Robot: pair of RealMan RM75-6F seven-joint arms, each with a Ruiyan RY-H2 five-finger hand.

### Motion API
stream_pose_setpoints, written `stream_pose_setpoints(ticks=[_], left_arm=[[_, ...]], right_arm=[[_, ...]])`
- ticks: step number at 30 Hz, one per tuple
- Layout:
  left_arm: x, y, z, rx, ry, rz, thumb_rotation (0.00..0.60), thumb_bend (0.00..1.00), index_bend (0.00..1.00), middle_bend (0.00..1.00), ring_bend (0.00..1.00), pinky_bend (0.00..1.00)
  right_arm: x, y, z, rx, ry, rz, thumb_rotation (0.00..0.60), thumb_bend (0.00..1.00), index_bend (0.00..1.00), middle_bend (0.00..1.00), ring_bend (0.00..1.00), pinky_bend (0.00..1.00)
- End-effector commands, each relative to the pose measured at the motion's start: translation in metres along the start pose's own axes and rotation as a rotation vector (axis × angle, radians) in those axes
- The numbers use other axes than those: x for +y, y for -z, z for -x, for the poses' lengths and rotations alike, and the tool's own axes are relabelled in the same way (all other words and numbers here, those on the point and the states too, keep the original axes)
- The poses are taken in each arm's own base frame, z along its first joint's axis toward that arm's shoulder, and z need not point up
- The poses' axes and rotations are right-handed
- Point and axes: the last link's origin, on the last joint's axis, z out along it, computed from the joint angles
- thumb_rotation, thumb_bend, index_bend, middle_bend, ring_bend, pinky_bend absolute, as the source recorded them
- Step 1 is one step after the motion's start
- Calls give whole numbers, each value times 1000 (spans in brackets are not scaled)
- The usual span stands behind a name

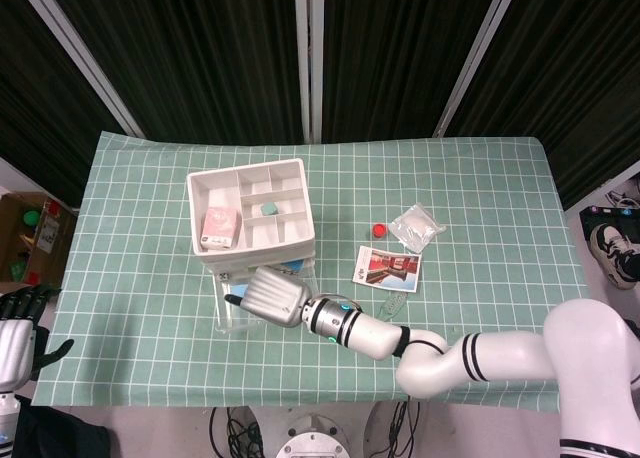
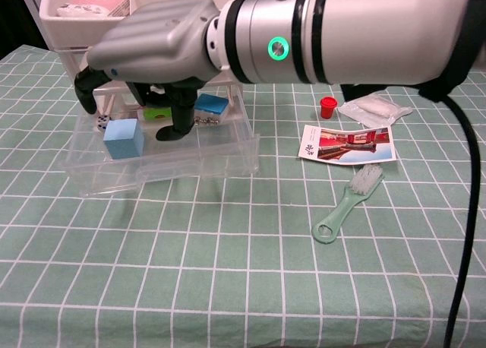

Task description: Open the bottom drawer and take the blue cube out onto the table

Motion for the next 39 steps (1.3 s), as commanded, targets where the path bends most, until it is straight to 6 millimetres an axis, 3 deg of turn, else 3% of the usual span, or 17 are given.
stream_pose_setpoints(ticks=[1,31,34,39], left_arm=[[-1,0,0,1,1,-3,600,53,237,205,178,200],[-10,3,6,-2,16,-31,600,53,237,205,178,199],[-10,4,7,-1,20,-33,600,53,237,205,178,200],[-12,4,8,2,23,-35,600,53,237,205,178,200]], right_arm=[[-4,-7,5,0,55,-9,600,236,240,861,903,1000],[-14,-45,24,-9,280,-26,600,238,295,863,903,1000],[-13,-49,27,-15,296,-19,600,301,375,863,903,1000],[-12,-47,25,26,295,1,600,471,664,879,925,1000]])
